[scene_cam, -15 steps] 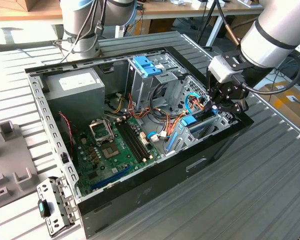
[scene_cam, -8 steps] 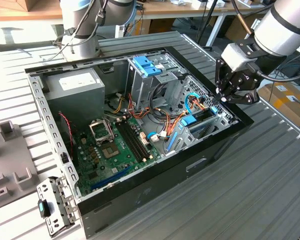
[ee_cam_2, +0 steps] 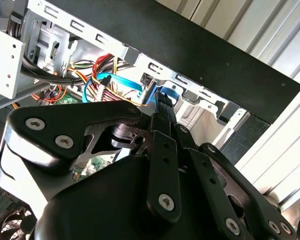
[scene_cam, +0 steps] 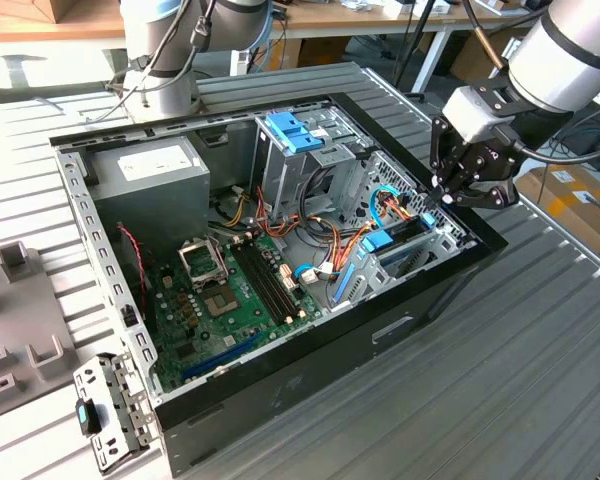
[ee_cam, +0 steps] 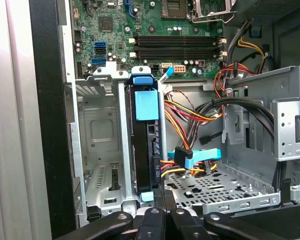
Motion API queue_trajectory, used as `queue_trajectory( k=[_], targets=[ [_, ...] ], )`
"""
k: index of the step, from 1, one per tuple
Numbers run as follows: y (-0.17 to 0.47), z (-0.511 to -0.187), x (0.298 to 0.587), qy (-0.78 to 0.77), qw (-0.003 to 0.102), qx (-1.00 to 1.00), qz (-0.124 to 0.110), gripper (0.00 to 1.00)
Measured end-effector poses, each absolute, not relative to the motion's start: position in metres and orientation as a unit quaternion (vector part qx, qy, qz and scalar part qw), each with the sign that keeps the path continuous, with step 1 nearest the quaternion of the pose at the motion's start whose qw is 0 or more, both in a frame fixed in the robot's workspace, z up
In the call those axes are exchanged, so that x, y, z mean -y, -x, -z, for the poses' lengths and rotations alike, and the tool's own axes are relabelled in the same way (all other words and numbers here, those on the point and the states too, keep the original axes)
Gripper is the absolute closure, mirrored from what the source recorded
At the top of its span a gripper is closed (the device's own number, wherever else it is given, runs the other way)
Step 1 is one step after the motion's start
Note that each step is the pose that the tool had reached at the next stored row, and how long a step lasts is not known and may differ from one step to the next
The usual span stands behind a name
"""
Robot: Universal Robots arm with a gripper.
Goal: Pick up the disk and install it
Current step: 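Insert the second disk wire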
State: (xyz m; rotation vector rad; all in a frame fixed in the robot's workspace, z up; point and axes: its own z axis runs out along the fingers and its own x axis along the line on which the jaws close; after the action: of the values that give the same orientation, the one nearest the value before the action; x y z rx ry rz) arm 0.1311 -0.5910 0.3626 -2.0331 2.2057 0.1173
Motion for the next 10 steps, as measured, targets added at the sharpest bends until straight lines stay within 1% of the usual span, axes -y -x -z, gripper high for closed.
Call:
queue_trajectory(
  k=[2,3,4,5,6,7,10],
  targets=[
    [-0.1311,-0.3626,0.591,0.676,0.07,-0.733,-0.039,0.89],
    [-0.1311,-0.3626,0.591,0.676,0.07,-0.733,-0.039,0.83],
    [-0.1311,-0.3626,0.591,0.676,0.07,-0.733,-0.039,0.71],
    [-0.1311,-0.3626,0.591,0.676,0.07,-0.733,-0.039,0.64],
    [-0.1311,-0.3626,0.591,0.676,0.07,-0.733,-0.039,0.64],
    [-0.1311,-0.3626,0.591,0.676,0.07,-0.733,-0.039,0.58],
    [-0.1311,-0.3629,0.5907,0.676,0.068,-0.733,-0.038,0.58]
  ],
)
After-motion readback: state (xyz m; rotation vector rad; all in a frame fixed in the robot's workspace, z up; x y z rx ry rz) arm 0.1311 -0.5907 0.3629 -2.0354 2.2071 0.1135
